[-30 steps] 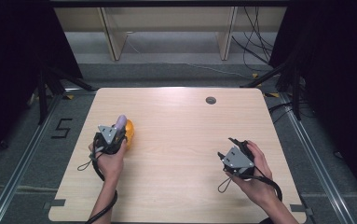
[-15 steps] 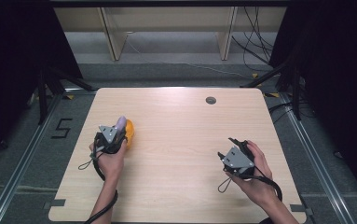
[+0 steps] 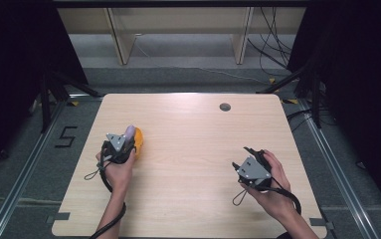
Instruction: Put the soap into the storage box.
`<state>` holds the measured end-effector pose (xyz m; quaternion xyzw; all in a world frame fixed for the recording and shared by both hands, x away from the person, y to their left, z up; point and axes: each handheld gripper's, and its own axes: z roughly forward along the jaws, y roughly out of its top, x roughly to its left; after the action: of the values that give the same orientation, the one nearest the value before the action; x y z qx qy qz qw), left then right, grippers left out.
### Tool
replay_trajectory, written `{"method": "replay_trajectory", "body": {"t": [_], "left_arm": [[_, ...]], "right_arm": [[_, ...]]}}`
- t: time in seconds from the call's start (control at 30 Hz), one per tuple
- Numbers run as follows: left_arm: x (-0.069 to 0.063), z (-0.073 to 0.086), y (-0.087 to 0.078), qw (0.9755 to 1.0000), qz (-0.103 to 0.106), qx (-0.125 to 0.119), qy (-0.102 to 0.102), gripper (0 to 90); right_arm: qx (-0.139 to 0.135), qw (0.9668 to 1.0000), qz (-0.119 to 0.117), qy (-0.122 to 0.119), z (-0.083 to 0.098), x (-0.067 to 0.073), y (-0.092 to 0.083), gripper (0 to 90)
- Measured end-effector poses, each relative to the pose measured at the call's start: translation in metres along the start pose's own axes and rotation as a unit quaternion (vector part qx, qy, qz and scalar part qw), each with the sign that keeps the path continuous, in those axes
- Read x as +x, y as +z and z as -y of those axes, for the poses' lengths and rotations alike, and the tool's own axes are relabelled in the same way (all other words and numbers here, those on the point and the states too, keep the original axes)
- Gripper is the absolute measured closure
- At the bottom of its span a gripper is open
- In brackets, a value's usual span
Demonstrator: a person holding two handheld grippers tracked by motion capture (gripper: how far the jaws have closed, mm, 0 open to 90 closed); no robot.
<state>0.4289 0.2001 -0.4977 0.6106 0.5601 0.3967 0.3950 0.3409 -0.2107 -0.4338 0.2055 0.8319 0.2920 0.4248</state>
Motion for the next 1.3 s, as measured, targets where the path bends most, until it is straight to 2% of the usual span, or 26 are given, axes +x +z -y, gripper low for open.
{"method": "replay_trajectory", "body": {"t": [0.37, 0.47, 0.63, 0.83, 1.0, 1.17, 1.27, 1.3], "left_arm": [[0.000, 0.002, 0.003, 0.9998, 0.000, 0.020, -0.004, 58.5], [0.000, 0.001, 0.004, 0.9998, 0.001, 0.020, -0.003, 58.5], [0.000, 0.000, 0.004, 0.9996, 0.002, 0.028, 0.001, 58.3], [0.000, -0.003, 0.004, 0.9986, 0.003, 0.052, 0.005, 58.2], [0.000, -0.002, 0.006, 0.9963, 0.005, 0.086, 0.001, 58.0], [0.001, -0.005, 0.004, 0.9967, 0.002, 0.081, -0.002, 56.5], [0.002, -0.010, 0.002, 0.9971, 0.007, 0.075, -0.006, 51.0], [0.002, -0.012, 0.001, 0.9976, 0.005, 0.068, -0.014, 48.4]], "right_arm": [[0.000, 1.0000, -0.001, -0.001, 0.000, 0.000, 0.000, 39.0], [-0.002, 1.0000, 0.001, -0.006, 0.000, 0.000, 0.000, 38.9], [-0.002, 1.0000, 0.000, -0.002, -0.001, 0.000, 0.000, 38.9], [-0.002, 1.0000, 0.000, -0.002, -0.001, 0.001, 0.000, 38.9], [-0.003, 1.0000, -0.002, -0.001, -0.001, 0.001, 0.000, 38.9], [-0.002, 1.0000, -0.004, -0.001, -0.001, 0.001, 0.000, 38.9], [-0.002, 1.0000, -0.005, -0.001, -0.002, 0.001, 0.001, 38.9], [-0.002, 1.0000, -0.005, -0.001, -0.002, 0.001, 0.001, 38.9]]}}
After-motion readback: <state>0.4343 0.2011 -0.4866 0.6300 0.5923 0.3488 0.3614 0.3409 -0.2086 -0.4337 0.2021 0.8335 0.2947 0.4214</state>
